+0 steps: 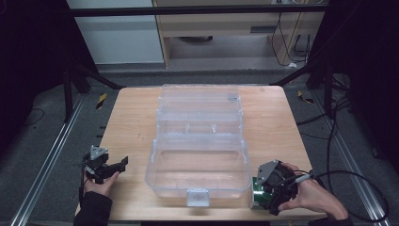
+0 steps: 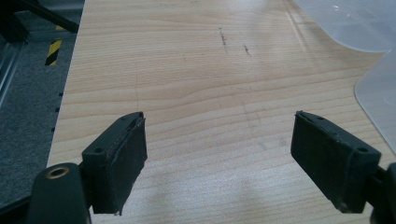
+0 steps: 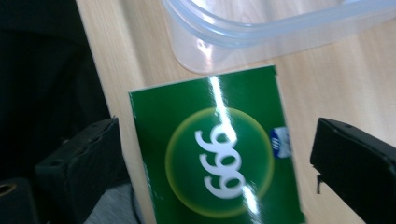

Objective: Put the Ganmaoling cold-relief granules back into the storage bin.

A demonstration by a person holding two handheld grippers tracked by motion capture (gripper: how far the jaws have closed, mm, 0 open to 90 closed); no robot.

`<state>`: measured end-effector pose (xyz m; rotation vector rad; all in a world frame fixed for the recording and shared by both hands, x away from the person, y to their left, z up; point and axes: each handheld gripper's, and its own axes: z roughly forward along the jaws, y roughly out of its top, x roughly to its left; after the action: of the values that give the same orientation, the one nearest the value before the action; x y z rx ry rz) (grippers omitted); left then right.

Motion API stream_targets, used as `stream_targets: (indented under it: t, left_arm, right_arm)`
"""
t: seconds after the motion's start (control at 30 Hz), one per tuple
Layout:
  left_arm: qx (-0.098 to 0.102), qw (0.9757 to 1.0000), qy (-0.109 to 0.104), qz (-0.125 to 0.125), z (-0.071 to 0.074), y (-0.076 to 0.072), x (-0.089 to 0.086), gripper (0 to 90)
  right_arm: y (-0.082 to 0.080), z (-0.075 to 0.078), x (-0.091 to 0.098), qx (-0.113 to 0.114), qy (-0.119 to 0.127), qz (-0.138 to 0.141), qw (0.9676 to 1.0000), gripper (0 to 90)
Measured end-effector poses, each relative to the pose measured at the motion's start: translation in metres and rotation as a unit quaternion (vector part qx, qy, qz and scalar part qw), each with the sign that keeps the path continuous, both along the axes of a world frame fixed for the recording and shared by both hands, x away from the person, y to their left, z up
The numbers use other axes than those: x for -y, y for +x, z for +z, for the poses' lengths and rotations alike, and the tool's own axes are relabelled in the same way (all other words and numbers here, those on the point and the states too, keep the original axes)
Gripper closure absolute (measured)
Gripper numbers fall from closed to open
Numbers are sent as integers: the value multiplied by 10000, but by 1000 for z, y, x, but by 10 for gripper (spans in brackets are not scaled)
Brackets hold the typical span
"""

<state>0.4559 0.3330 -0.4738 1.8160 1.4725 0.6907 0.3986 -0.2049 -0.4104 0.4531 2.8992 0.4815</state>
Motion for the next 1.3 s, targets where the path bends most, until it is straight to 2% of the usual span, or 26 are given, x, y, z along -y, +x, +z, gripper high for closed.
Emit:
stream_targets:
  t: [0.1, 0.13, 0.2, 0.33, 0.37, 0.47, 0.63, 1.13, 1.3]
  left_arm:
    - [-3, 10000, 3, -1, 0, 0, 0, 177]
    - [-11, 10000, 2, -1, -1, 1, 0, 177]
    - [-20, 10000, 16, -6, -1, 1, 0, 177]
    - [-19, 10000, 15, -6, -1, 1, 0, 177]
    - [-22, 10000, 15, -11, -1, 1, 0, 177]
    - [-20, 10000, 19, -14, -1, 1, 1, 177]
    - [-31, 10000, 22, -16, -1, 1, 1, 177]
    - [-42, 10000, 29, -25, -1, 1, 1, 177]
    - [-45, 10000, 29, -26, -1, 1, 1, 177]
  right_arm:
    - [1, -6, 2, 53, -104, -71, 9999, 29]
    - [1, -8, 2, 106, -127, -9, 9999, 31]
    - [2, -11, 3, 13, -25, 0, 10000, 31]
    - [3, -18, 4, -76, -89, -7, 9999, 30]
    - [4, -22, 3, -42, -193, 32, 9998, 29]
    - [5, -25, 3, -98, -82, 29, 9999, 39]
    - [7, -33, 5, -180, -175, 30, 9997, 46]
    - [12, -38, 1, -402, -345, 170, 9984, 90]
    - [12, -35, 4, -474, -339, 196, 9981, 139]
